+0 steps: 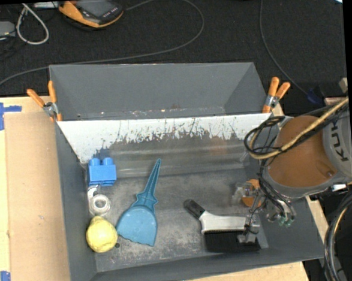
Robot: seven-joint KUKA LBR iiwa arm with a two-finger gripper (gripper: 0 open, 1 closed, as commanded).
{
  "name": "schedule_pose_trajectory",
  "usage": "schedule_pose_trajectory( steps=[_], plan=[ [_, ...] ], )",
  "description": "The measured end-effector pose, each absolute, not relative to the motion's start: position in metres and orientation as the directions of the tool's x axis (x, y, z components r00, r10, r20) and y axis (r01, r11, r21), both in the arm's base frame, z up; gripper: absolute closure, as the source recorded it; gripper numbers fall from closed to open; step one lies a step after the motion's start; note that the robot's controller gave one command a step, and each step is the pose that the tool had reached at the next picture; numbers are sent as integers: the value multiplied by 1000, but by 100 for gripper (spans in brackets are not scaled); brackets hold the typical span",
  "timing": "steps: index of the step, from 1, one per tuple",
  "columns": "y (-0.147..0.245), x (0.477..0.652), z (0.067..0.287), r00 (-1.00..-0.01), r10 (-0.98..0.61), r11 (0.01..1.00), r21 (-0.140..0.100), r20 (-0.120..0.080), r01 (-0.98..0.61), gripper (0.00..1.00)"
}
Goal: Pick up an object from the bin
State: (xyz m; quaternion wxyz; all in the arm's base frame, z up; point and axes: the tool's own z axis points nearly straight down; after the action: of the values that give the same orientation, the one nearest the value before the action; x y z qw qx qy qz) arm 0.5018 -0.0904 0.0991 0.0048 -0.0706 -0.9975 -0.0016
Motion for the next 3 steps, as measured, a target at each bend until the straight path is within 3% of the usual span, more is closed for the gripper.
schedule_pose_trajectory(
  steps=[1,2,3],
  plan=[
    [-51,478,70,-1000,25,1000,4,-17,25,0],
    [-50,502,70,-997,72,997,2,7,72,100],
    [-50,502,70,-997,72,997,2,7,72,100]
  ],
)
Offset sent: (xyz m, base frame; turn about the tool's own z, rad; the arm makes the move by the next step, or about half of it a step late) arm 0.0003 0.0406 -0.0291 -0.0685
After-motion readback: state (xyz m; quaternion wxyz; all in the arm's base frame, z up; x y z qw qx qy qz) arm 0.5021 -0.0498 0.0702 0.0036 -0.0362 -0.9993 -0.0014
